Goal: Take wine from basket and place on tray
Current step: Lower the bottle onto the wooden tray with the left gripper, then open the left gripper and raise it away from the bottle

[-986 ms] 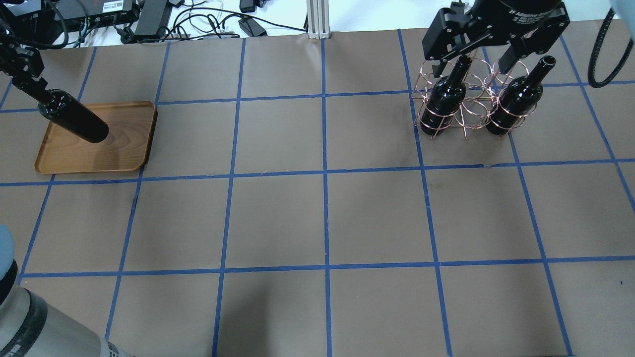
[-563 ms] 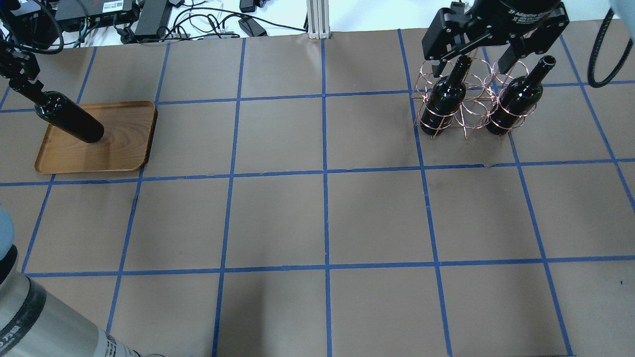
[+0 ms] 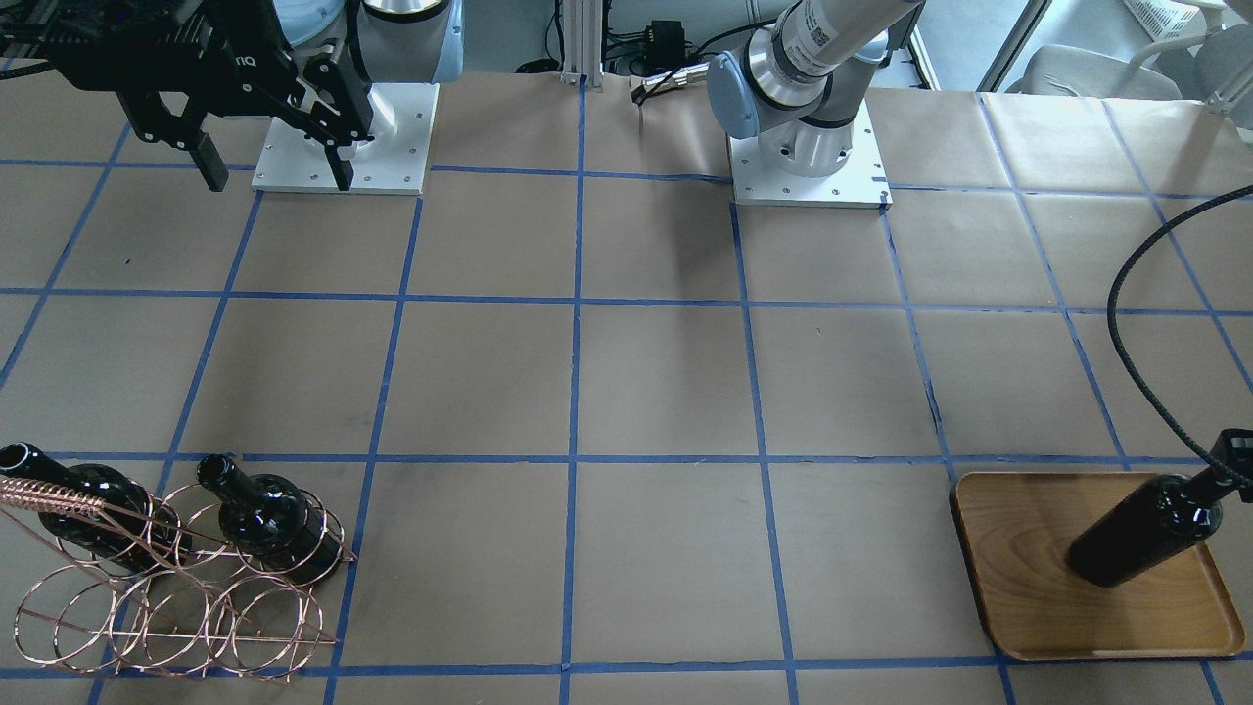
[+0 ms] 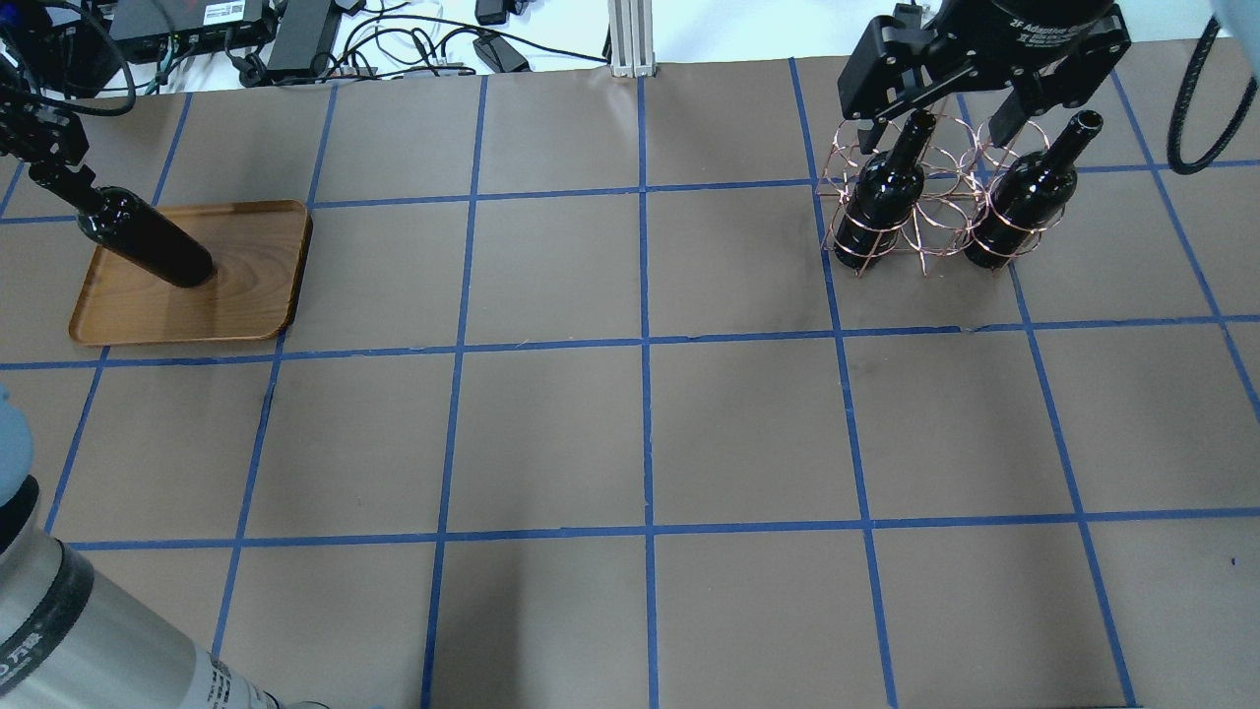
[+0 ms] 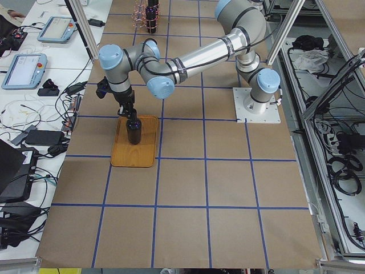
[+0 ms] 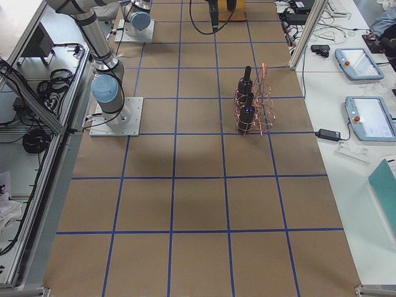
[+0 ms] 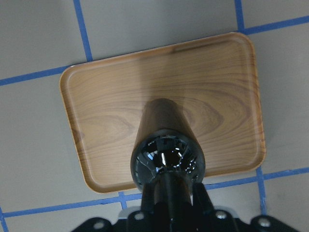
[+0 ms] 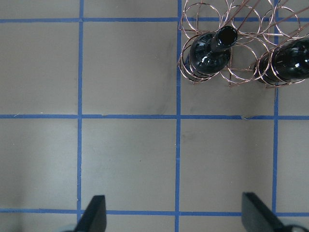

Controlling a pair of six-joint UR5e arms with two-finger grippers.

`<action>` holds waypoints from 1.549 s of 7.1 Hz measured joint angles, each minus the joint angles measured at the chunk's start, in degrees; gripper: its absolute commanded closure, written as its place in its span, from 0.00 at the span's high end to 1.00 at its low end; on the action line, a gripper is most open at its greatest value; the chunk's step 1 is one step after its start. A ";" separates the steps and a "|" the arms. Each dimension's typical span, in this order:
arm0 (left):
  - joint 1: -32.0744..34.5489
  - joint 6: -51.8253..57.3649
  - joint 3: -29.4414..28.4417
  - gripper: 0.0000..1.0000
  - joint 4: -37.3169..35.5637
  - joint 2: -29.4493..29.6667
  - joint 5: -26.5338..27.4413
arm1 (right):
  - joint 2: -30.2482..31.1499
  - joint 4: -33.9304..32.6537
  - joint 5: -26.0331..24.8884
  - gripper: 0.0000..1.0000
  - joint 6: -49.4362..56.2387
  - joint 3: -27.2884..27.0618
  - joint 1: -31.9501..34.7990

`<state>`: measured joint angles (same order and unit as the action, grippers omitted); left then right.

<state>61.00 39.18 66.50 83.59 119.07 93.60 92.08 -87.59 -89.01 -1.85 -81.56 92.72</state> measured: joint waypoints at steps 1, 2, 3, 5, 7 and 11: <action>0.00 0.01 0.09 0.00 -0.01 0.15 -0.02 | 0.00 0.01 -0.01 1.00 0.00 0.00 0.06; 0.00 0.01 0.15 0.36 -0.01 0.28 -0.04 | 0.01 -0.01 -0.04 1.00 0.00 0.00 0.12; 0.00 0.02 0.18 0.70 -0.01 0.33 -0.04 | 0.00 -0.01 -0.07 1.00 0.00 0.00 0.15; 0.00 0.09 0.20 0.84 0.14 -0.16 -0.17 | 0.00 0.04 -0.10 1.00 0.00 0.00 0.17; 0.01 0.23 0.26 0.92 0.30 -0.88 -0.31 | -0.04 0.07 -0.18 1.00 0.00 0.00 0.17; 1.83 -3.92 2.00 1.00 3.86 -7.21 -2.07 | -0.03 0.14 -0.28 1.00 0.00 0.00 0.18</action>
<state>62.82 35.27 68.51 87.46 111.86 91.53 92.05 -87.45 -89.29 -1.85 -81.56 92.90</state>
